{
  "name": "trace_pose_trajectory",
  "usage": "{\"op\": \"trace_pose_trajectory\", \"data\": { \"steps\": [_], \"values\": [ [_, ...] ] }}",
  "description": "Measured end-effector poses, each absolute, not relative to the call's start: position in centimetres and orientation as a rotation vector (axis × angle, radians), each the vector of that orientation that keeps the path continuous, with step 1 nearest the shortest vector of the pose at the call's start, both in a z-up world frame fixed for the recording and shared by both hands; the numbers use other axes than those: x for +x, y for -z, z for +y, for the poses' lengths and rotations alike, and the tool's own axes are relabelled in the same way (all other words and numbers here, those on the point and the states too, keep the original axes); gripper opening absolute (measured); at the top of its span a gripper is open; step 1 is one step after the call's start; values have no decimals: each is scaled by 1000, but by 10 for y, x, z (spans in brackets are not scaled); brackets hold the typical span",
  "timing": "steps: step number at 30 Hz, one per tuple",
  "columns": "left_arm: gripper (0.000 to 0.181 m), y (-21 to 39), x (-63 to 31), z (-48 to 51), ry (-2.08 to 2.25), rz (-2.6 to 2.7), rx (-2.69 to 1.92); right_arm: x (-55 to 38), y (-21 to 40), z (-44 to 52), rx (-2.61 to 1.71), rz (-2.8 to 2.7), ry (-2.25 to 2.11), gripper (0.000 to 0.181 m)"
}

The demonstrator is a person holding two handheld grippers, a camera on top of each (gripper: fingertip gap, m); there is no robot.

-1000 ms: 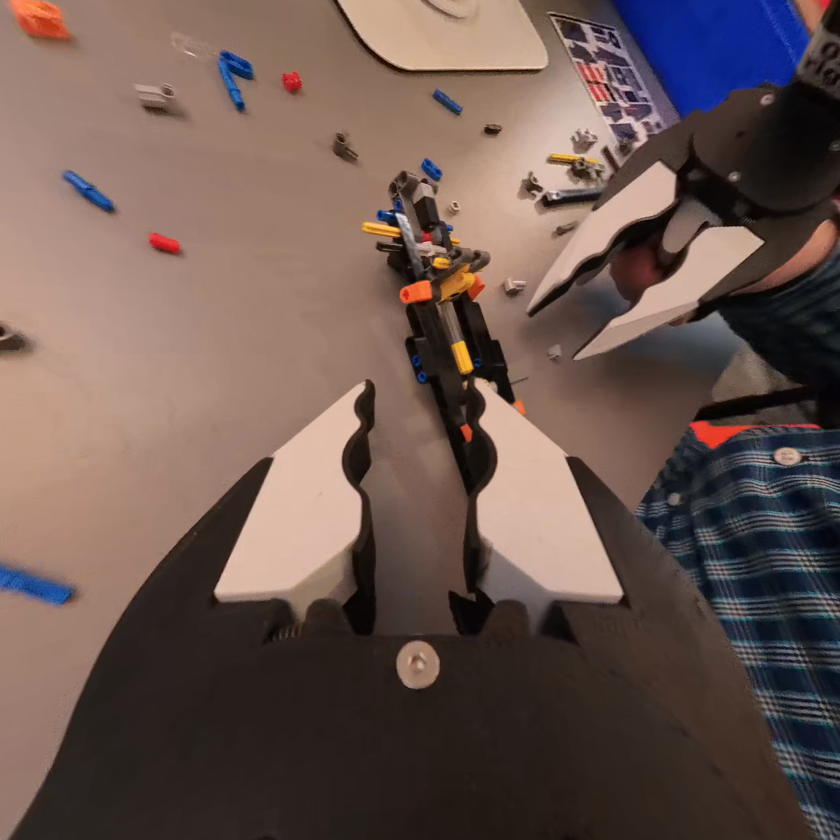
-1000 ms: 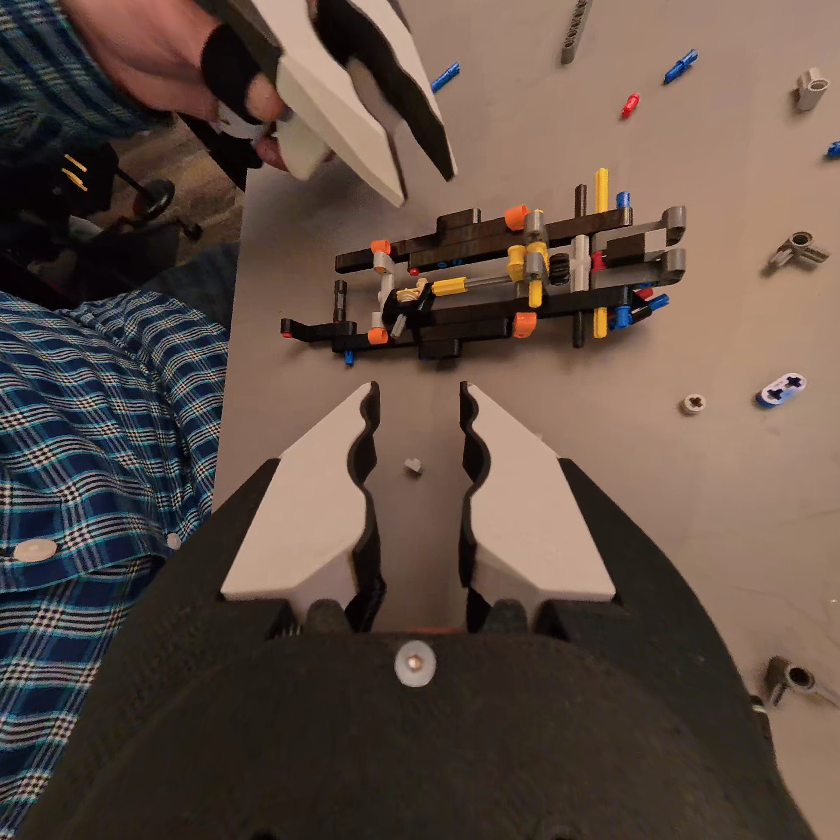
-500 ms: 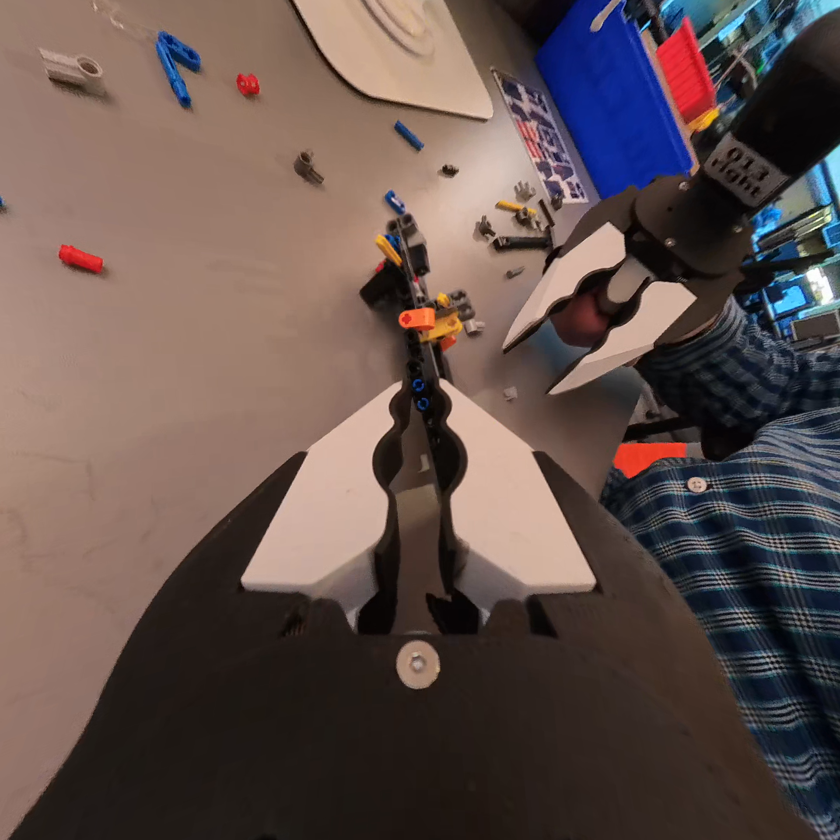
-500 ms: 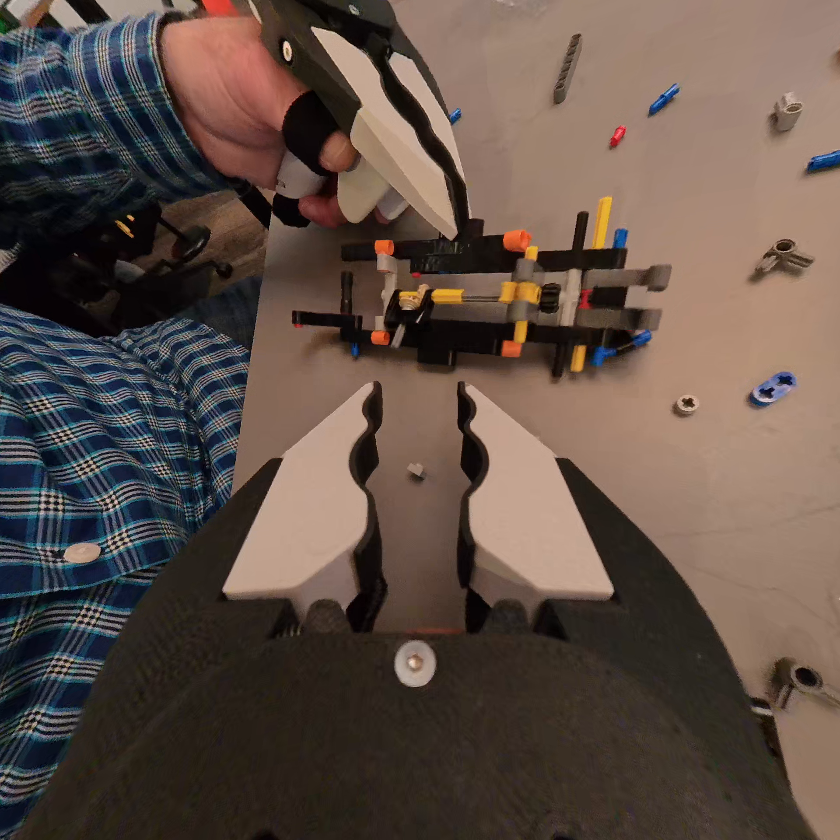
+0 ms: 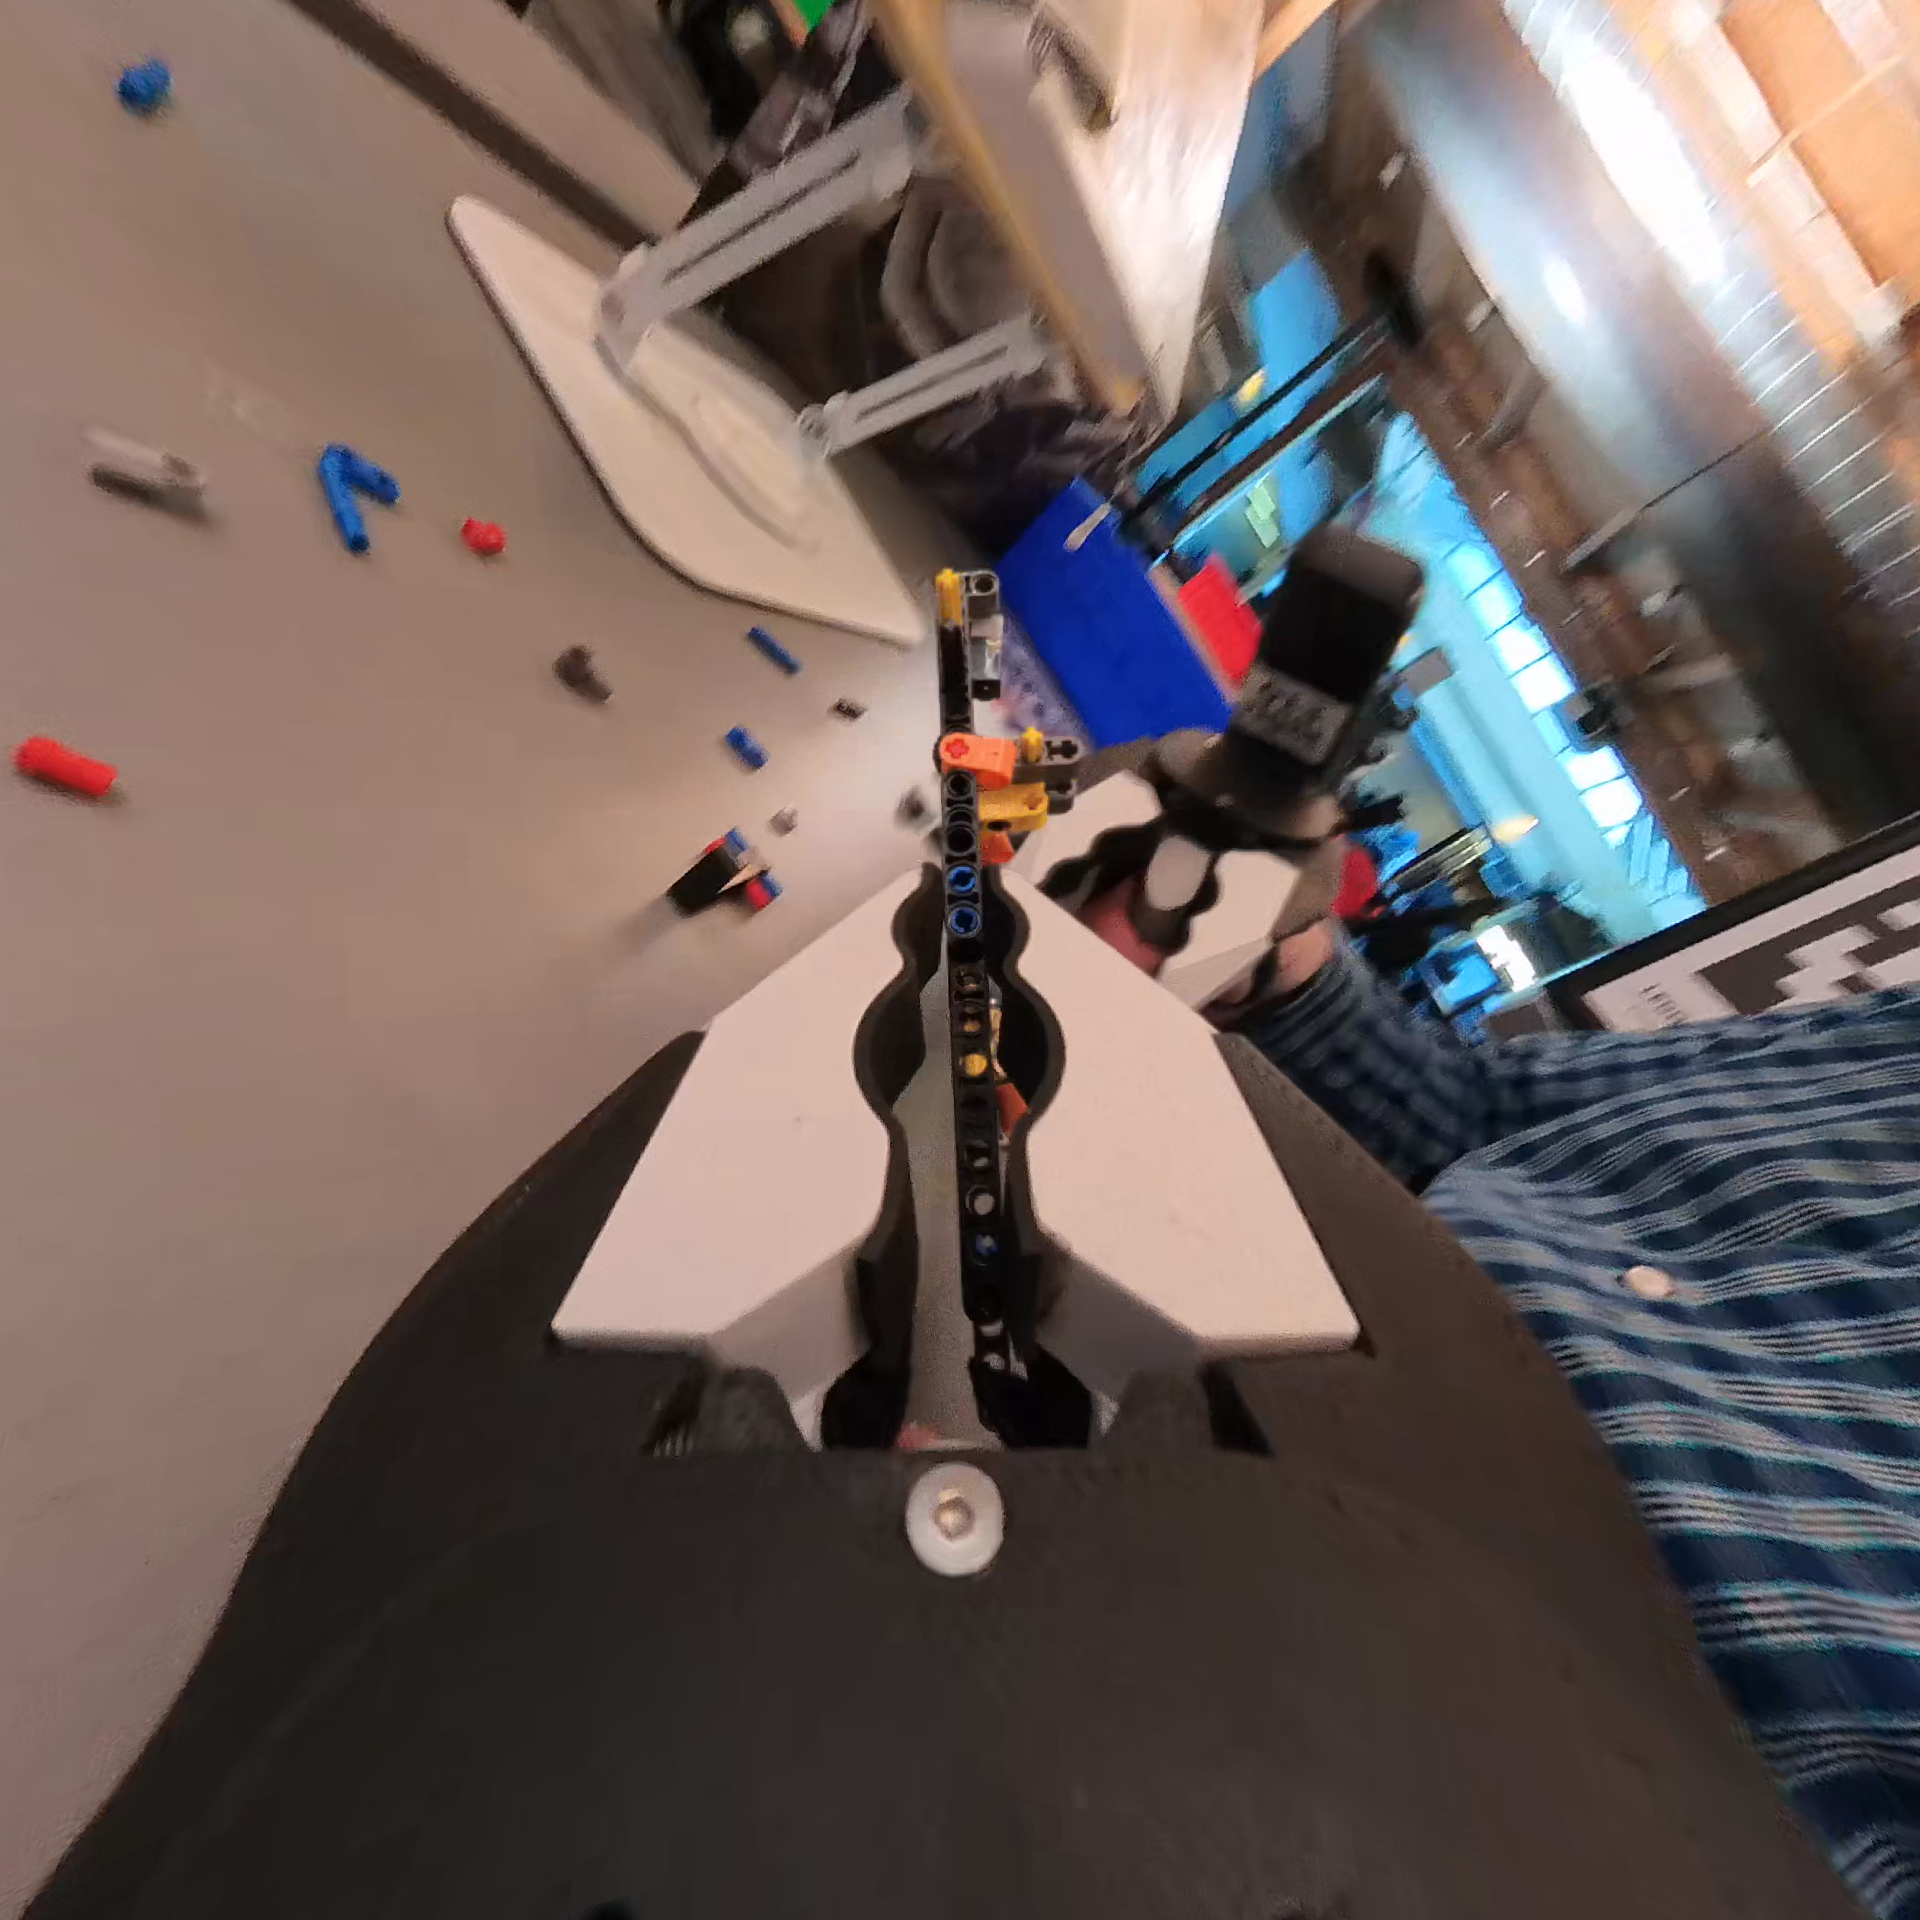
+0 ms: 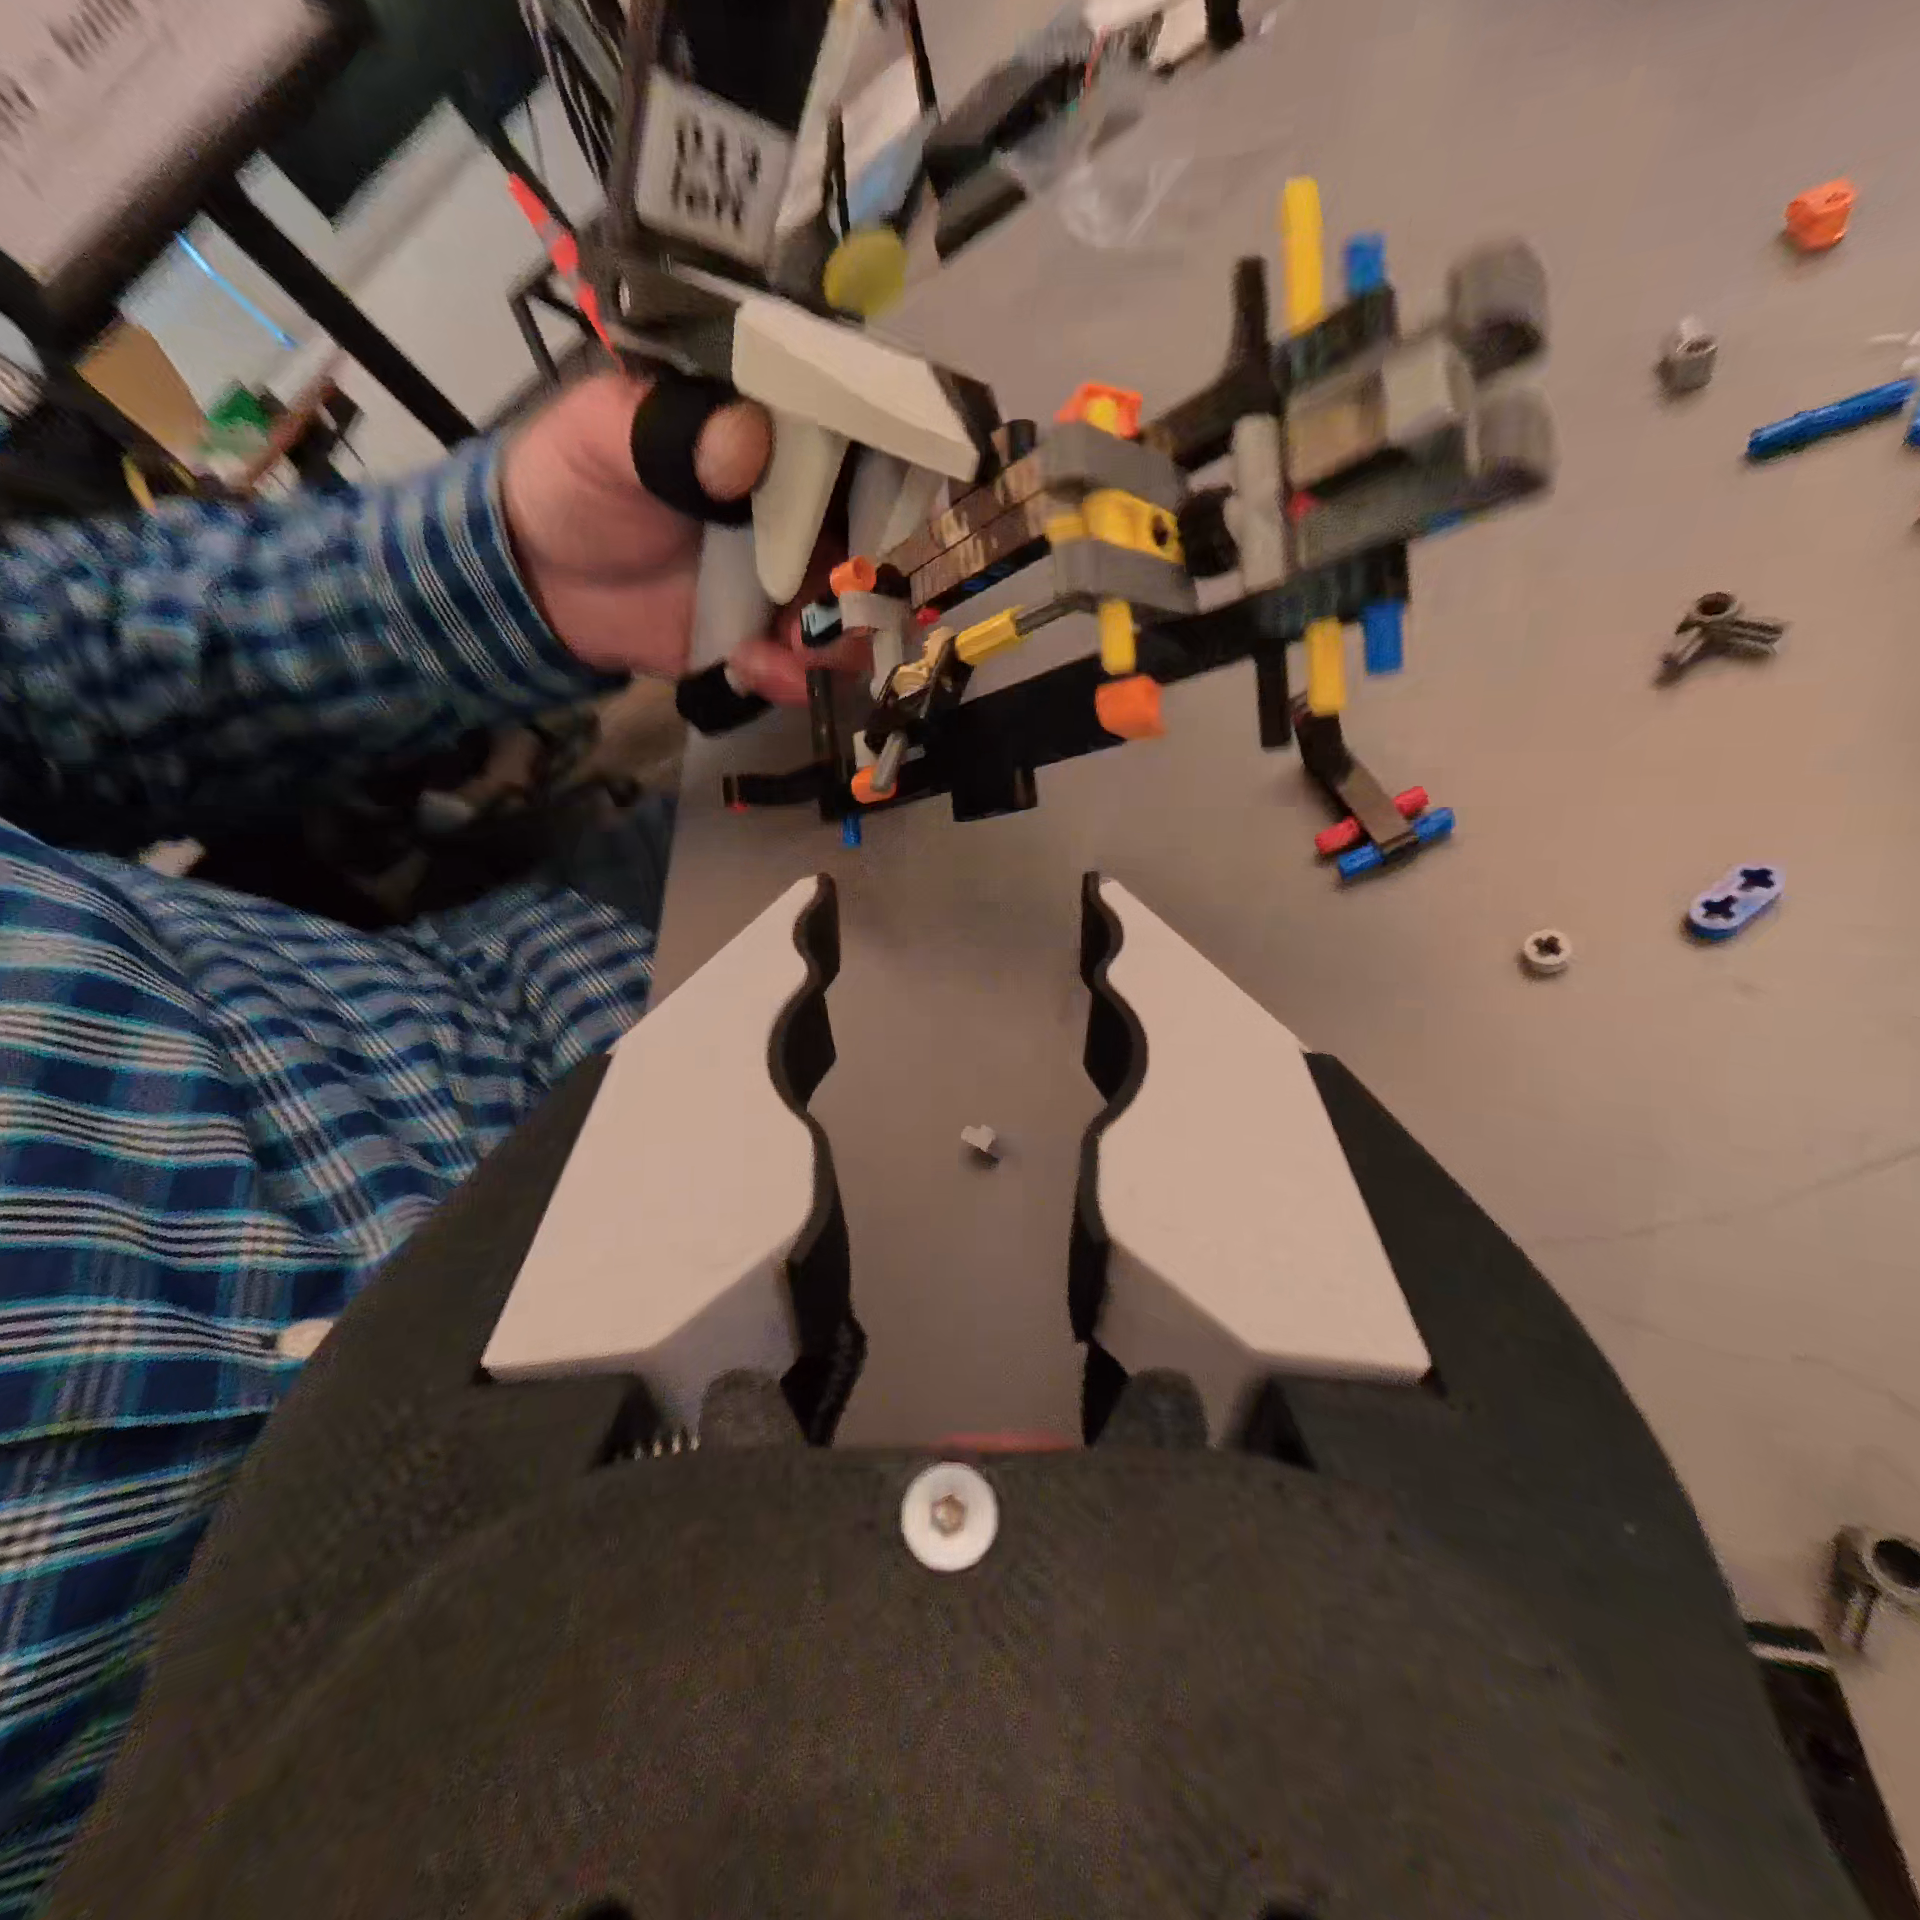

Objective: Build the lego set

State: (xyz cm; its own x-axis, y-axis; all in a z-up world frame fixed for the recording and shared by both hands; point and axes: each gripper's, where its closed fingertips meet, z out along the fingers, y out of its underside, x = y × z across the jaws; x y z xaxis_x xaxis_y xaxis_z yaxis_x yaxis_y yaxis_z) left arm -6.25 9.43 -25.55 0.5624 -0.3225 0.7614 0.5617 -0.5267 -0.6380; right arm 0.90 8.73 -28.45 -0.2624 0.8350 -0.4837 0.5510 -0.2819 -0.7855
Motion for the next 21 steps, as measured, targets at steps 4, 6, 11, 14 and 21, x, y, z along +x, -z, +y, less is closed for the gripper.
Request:
{"op": "trace_pose_trajectory", "data": {
  "steps": [4, 6, 11, 14, 21],
  "values": [
    [5, 225, -54, 100, 1199, -212, -1620, 5, 260, 100, -1704, -1500, -1753, 34],
    [5, 218, -44, 104, 1232, -211, -1574, 4, 244, 103, -1673, -1411, -1885, 34],
    [5, 207, -29, 110, 1292, -236, -1469, 10, 224, 112, -1592, -1307, -1986, 8],
    [6, 207, -24, 113, 1260, -205, -1475, 16, 219, 119, -1564, -1301, -1970, 6],
    [7, 200, -5, 115, 1221, -99, -1502, 32, 210, 126, -1507, -1453, -1933, 5]
  ]
}}
